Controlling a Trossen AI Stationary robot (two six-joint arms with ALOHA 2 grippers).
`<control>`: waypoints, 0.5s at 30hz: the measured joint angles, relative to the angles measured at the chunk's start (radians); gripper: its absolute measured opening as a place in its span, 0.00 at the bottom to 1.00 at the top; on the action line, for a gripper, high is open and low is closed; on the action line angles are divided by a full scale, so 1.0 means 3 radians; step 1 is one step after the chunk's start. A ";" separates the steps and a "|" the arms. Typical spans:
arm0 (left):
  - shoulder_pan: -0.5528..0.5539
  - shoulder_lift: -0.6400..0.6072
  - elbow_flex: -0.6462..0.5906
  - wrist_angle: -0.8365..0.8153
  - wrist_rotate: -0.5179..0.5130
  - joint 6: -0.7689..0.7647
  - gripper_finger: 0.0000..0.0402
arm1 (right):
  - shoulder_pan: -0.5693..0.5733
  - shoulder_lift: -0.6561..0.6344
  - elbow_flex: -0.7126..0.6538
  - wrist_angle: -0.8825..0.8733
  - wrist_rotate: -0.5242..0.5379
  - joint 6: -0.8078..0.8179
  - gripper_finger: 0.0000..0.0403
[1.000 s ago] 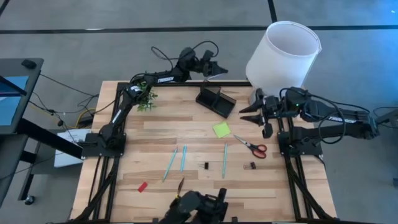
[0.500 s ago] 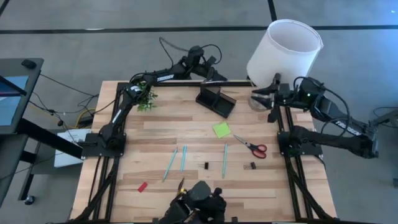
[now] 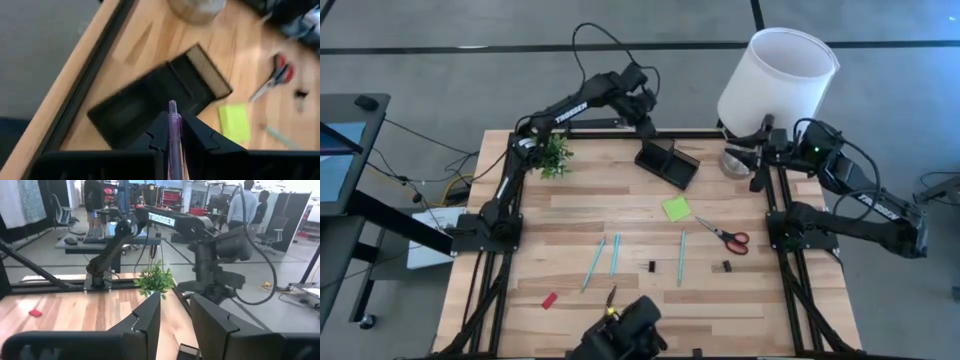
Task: Pick and place office supplies into organizer
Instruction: Put the purple pen into the black desk organizer
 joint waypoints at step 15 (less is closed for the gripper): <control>-0.0279 -0.0034 0.0242 -0.0416 -0.1012 0.0400 0.04 | 0.0443 0.0540 0.0000 0.0029 -0.0001 0.0723 0.25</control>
